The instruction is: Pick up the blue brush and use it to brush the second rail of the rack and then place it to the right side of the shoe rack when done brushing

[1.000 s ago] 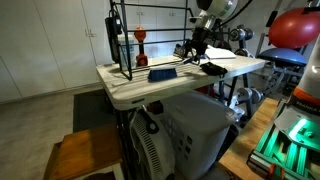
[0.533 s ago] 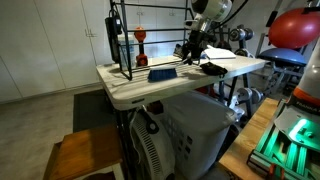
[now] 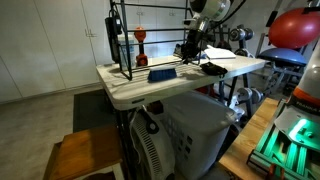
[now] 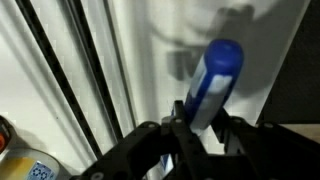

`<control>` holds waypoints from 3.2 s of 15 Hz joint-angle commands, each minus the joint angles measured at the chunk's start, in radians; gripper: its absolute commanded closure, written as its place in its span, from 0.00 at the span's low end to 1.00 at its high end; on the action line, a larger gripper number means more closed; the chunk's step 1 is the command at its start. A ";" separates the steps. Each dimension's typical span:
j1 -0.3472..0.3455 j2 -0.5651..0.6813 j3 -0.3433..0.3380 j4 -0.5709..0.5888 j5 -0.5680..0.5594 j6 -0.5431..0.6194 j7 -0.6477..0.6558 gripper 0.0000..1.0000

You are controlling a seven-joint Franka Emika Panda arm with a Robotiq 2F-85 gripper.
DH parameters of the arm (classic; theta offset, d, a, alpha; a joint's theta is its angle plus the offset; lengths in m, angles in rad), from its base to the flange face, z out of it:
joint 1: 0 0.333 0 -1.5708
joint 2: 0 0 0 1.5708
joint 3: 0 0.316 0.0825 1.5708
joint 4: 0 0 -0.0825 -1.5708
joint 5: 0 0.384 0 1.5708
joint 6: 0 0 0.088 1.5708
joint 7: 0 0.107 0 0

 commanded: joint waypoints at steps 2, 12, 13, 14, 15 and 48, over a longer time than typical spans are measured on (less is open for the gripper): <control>-0.025 -0.054 0.013 -0.024 0.057 -0.059 -0.099 0.93; -0.037 -0.236 -0.047 -0.154 0.211 -0.167 -0.321 0.93; -0.040 -0.267 -0.052 -0.179 0.216 -0.178 -0.313 0.93; -0.045 -0.308 -0.059 -0.209 0.219 -0.198 -0.287 0.93; -0.048 -0.349 -0.063 -0.243 0.226 -0.201 -0.274 0.93; -0.072 -0.590 -0.040 -0.317 0.715 0.087 0.077 0.93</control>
